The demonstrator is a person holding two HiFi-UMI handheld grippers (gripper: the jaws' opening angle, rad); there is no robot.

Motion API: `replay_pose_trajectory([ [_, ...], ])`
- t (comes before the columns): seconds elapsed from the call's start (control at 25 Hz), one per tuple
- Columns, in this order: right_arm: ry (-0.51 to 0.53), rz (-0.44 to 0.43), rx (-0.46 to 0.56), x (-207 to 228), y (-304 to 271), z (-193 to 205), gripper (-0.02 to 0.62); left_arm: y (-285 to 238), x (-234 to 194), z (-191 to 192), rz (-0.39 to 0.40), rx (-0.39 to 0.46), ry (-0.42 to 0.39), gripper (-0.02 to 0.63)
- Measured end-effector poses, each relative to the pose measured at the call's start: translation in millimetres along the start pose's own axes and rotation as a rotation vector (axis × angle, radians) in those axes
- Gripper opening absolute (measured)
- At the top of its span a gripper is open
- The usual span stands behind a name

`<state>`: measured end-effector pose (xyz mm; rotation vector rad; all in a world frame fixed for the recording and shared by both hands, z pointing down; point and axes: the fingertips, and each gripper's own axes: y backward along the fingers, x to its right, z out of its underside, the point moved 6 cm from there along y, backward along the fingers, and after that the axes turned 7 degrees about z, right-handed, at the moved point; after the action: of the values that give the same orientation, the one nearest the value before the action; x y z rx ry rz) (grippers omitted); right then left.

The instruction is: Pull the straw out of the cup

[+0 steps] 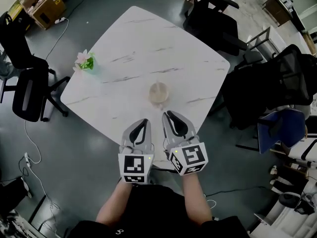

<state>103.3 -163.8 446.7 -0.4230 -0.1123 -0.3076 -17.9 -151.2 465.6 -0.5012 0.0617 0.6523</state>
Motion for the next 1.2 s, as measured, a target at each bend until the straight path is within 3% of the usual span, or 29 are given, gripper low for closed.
replay_pose_trajectory([
  [0.68,0.077,0.016,-0.121,15.1,-70.8,6.1,0.094,-28.8,-34.0,4.3,-0.025,-0.035,0.054,0.002],
  [1.2,0.138,0.066,-0.225,27.6,-115.1,17.5,0.095,-42.6,-60.2,10.8,-0.046,-0.061,0.09,0.002],
])
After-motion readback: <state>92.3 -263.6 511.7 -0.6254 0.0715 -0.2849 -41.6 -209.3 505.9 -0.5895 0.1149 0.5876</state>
